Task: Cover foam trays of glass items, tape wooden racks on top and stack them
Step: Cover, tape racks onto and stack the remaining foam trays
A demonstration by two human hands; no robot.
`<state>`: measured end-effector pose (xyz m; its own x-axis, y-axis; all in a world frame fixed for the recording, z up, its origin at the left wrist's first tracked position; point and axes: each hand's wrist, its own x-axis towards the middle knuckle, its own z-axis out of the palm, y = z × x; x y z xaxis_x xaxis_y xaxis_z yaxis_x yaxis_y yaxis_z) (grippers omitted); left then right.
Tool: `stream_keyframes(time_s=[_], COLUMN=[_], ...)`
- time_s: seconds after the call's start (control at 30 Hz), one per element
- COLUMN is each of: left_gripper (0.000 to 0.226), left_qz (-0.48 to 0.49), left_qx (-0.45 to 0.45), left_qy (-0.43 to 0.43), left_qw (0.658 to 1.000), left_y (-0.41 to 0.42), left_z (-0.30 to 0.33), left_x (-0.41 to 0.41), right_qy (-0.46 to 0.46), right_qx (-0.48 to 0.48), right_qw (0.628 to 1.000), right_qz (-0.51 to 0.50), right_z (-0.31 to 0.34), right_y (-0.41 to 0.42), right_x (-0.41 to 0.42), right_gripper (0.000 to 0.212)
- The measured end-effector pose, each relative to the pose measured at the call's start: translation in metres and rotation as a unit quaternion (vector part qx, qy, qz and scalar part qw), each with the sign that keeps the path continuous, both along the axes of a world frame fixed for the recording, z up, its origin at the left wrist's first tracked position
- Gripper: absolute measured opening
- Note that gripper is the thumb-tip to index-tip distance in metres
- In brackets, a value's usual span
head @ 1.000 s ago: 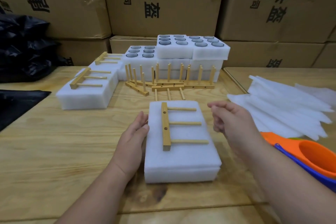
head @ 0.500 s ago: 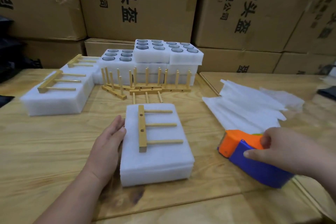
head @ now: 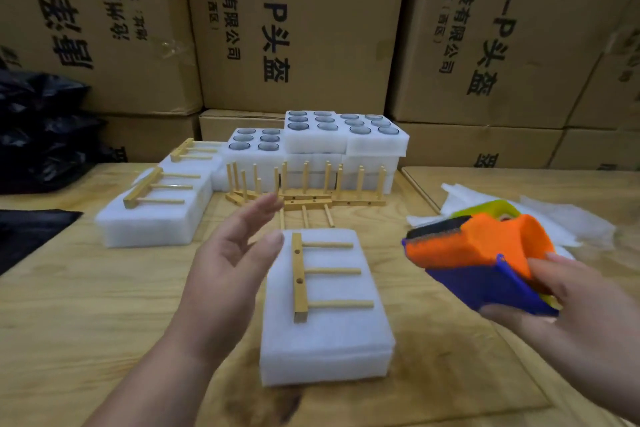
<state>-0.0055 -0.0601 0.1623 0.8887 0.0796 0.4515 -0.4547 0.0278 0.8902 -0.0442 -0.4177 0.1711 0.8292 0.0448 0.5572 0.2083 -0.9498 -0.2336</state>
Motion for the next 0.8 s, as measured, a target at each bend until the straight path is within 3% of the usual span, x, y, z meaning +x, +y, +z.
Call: stream_keyframes(time_s=[0.1, 0.27, 0.57, 0.8], left_gripper=[0.051, 0.064, 0.036, 0.027], left_qz=[-0.068, -0.088, -0.081, -0.079], left_qx=[0.145, 0.326, 0.419, 0.409], left_qy=[-0.070, -0.115, -0.190, -0.167], left_qw=[0.985, 0.934, 0.884, 0.894], left_y=[-0.008, -0.016, -0.025, -0.025], left_z=[0.043, 0.072, 0.074, 0.075], left_x=[-0.016, -0.034, -0.037, -0.029], right_qy=[-0.072, -0.066, -0.068, -0.045], right_qx=[-0.006, -0.001, -0.027, -0.029], right_qw=[0.993, 0.989, 0.983, 0.976], right_qz=[0.093, 0.136, 0.166, 0.211], right_z=[0.009, 0.007, 0.002, 0.008], right_y=[0.028, 0.048, 0.054, 0.056], right_x=[0.005, 0.007, 0.005, 0.002], right_gripper=[0.027, 0.034, 0.029, 0.025])
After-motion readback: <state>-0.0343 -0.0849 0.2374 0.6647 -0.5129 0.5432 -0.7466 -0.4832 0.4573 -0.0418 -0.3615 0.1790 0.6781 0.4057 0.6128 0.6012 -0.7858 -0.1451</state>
